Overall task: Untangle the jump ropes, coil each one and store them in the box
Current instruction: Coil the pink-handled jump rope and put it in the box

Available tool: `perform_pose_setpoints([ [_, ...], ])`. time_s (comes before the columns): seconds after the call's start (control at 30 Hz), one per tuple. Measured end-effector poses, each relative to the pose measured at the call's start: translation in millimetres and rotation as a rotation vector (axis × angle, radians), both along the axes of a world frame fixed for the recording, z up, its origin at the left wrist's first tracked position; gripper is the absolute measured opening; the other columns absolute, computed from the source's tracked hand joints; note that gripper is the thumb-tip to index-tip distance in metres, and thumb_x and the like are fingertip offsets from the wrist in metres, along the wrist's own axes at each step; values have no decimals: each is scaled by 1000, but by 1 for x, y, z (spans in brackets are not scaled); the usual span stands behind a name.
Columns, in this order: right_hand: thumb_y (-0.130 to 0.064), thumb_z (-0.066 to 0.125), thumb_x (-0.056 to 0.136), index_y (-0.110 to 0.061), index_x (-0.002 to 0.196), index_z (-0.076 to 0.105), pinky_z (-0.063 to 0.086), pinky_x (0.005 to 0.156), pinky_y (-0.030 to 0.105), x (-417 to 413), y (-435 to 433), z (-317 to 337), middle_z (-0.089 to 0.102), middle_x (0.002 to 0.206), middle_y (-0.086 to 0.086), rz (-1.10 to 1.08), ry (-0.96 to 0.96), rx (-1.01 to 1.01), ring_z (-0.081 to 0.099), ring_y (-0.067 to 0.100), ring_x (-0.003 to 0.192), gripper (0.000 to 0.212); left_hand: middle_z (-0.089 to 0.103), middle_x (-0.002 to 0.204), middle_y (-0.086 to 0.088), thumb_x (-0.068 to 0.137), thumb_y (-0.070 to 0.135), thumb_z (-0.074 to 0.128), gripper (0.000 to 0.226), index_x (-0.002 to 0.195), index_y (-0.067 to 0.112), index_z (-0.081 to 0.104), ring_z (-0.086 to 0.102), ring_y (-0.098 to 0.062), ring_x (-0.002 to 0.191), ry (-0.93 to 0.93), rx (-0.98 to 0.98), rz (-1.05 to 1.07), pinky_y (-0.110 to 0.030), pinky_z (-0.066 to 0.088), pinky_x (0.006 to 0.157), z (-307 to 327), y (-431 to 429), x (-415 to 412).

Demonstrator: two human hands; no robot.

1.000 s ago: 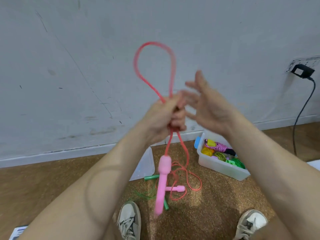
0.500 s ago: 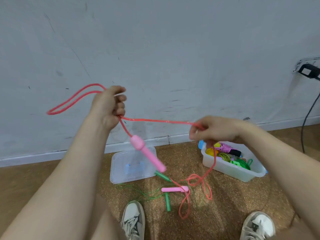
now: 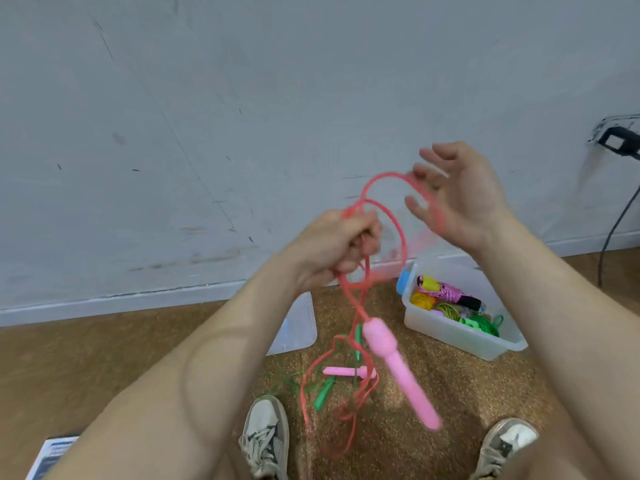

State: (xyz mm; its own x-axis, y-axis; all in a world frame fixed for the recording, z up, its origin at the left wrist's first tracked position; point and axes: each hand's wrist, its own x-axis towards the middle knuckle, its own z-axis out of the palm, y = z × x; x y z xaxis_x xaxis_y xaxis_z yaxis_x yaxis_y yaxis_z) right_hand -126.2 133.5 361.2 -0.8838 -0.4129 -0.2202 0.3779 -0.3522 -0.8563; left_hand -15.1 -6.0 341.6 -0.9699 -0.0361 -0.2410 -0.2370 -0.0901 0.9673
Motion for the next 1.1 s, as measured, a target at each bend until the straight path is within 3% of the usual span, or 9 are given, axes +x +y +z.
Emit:
perform_pose_setpoints([
  [0.13,-80,50,70,-16,126,52,35,95,45,17,-13,-51,65,116,11,689,-54,180,59,26,111,85,36,47,8,102,25,37,33,70,20,43,14,-1,37,148,486,188,-12,8,29,28,-19,-7],
  [0.2,-81,59,62,-15,121,56,37,94,43,37,-24,-72,67,112,13,1111,-3,238,57,29,109,89,35,47,8,102,25,35,36,68,19,44,19,0,34,236,659,247,-13,8,28,39,-36,-6],
  [0.27,-65,66,73,-12,115,59,42,94,44,50,-28,-82,69,98,7,1285,135,302,59,27,104,68,36,46,7,103,23,34,40,65,17,46,22,-1,31,336,787,315,-14,10,25,46,-61,-3],
  [0.37,-30,64,85,-10,101,62,48,80,32,48,-23,-77,63,86,7,1224,232,424,56,23,88,25,38,46,6,103,22,34,39,67,16,47,21,-2,30,451,820,491,-14,11,24,52,-96,4],
  [0.5,-24,70,88,-18,90,68,50,69,27,24,-10,-69,60,82,0,1054,412,810,51,16,81,6,44,49,5,102,21,37,30,75,16,48,20,-3,33,461,460,791,-15,14,29,49,-115,13],
  [0.67,-38,63,90,-26,70,74,45,61,33,11,-2,-69,55,62,-2,958,784,1291,47,13,60,26,46,51,4,98,17,38,24,77,15,49,22,-5,38,486,254,1020,-17,15,34,50,-133,27],
  [0.77,-26,56,95,-17,62,65,35,55,26,18,-8,-66,55,54,-1,768,619,996,47,10,51,35,46,47,5,92,14,43,20,74,16,52,23,-8,40,341,34,1026,-17,14,37,46,-135,34],
  [0.93,-25,46,101,-11,73,55,31,51,22,23,-18,-44,29,49,-6,608,293,445,35,12,47,33,53,57,-3,82,22,63,12,75,13,66,37,-14,45,-77,-702,572,-19,25,43,31,-118,36],
  [1.1,-34,56,88,-7,76,60,21,46,21,31,-20,-20,18,52,-3,623,283,278,21,12,48,30,58,65,-3,85,55,58,47,95,10,69,39,-13,55,-87,-705,252,-21,26,45,26,-103,36],
])
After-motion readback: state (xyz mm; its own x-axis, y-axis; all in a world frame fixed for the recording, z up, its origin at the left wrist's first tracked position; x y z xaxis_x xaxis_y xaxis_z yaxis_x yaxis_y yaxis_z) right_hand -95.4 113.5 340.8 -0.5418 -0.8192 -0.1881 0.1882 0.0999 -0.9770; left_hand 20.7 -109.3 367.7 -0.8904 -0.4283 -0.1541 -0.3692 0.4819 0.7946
